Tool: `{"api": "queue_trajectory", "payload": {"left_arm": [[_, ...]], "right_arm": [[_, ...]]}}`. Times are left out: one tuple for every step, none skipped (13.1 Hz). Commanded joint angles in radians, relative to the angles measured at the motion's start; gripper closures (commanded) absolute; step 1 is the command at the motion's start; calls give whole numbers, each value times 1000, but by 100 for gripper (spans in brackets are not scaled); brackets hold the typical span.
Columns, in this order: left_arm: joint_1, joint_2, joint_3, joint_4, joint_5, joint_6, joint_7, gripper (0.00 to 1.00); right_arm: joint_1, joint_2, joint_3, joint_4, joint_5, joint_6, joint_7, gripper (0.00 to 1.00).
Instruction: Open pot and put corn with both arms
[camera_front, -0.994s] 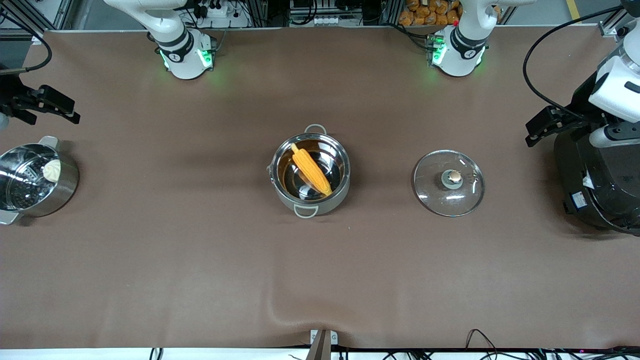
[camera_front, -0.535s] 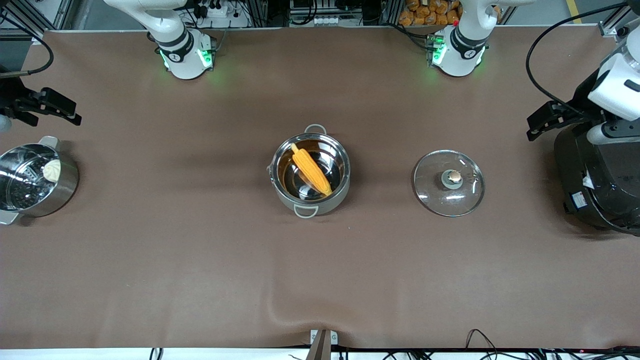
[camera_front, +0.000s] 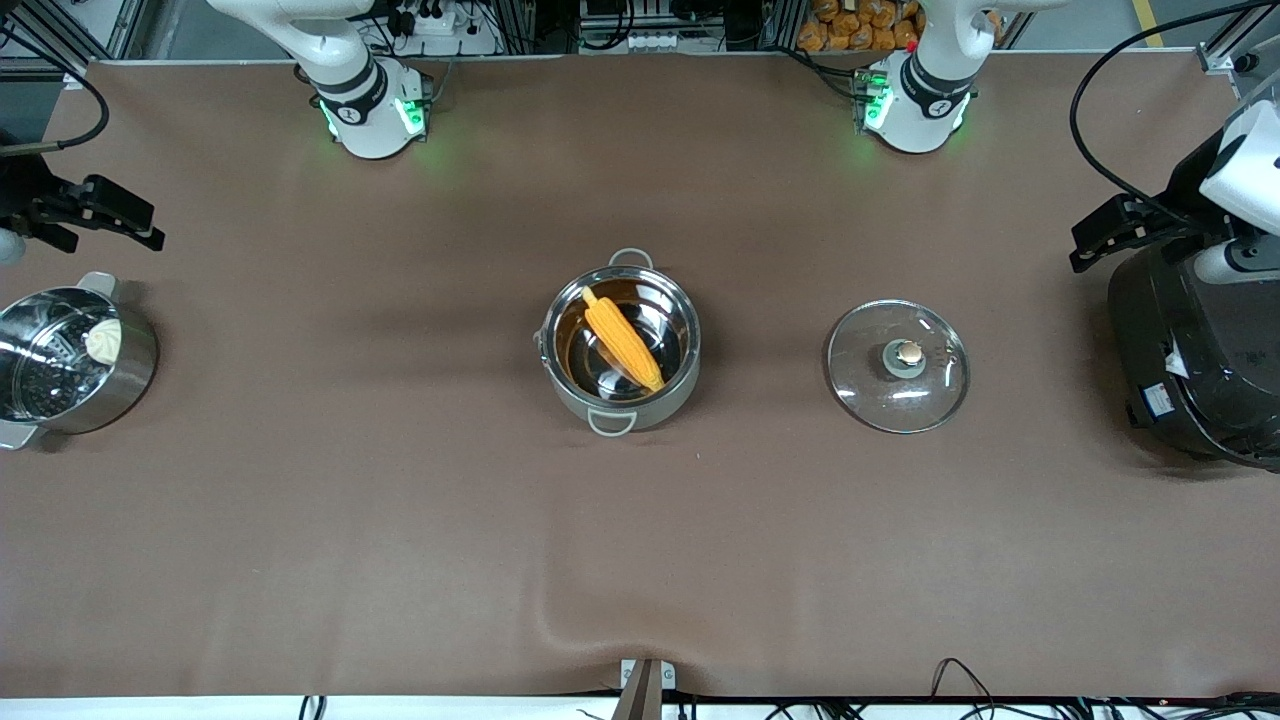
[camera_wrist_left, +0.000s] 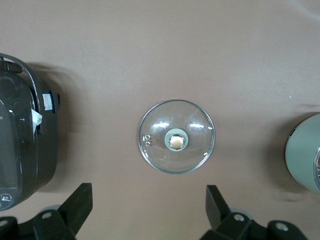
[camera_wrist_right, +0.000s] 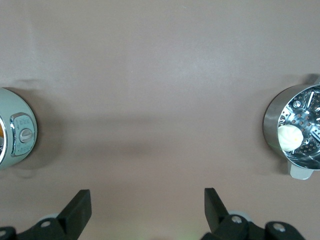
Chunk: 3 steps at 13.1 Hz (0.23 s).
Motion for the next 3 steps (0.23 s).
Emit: {"api": "queue_trajectory", "payload": {"left_arm": [[9, 21, -7, 31, 18, -24, 26, 0], [9, 19, -7, 31, 20, -24, 26, 0], [9, 19, -5, 30, 20, -24, 24, 0]], "right_arm": [[15, -1, -13, 2, -8, -1, 6, 0], [13, 0, -13, 0, -9, -1, 6, 0], [12, 1, -13, -1, -8, -1, 4, 0]]}}
